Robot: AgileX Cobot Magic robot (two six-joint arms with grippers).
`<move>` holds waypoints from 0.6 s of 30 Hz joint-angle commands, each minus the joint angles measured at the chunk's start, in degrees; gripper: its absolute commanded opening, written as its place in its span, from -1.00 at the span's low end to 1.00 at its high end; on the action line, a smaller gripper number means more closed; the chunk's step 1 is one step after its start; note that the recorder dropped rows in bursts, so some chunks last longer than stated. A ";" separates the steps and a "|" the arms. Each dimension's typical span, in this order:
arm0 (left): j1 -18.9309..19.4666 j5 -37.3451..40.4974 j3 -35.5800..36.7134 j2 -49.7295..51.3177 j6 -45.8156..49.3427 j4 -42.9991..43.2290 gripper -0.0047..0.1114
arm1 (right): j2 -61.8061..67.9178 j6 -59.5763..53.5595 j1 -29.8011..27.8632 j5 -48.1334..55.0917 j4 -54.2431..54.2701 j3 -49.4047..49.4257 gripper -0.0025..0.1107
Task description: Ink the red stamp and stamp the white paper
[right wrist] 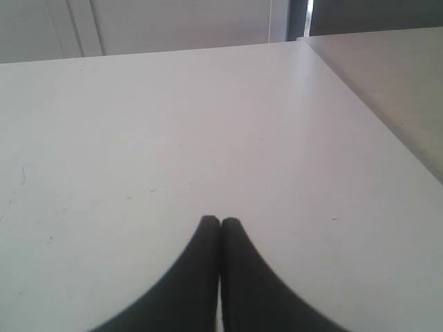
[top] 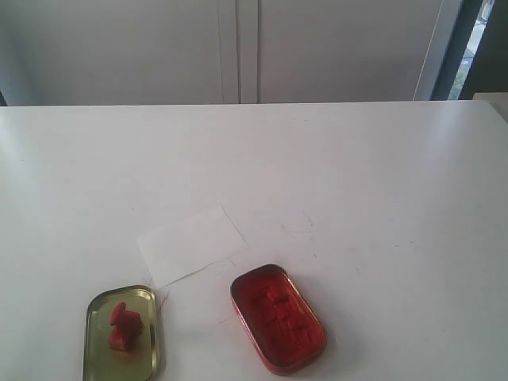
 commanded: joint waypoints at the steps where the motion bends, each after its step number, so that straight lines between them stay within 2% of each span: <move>1: 0.13 -1.50 -0.05 -0.26 -1.10 -0.59 -0.92 | -0.28 -0.07 0.05 -0.83 -0.44 0.32 -0.96; 4: 0.13 -1.00 -0.59 -0.26 -2.09 -0.59 -0.92 | -0.28 -0.07 0.05 -0.83 -0.44 0.32 -0.96; 18: 0.13 10.42 -10.73 -0.26 -8.08 -0.70 -0.92 | -0.28 -0.07 0.05 -0.83 -0.44 0.32 -0.96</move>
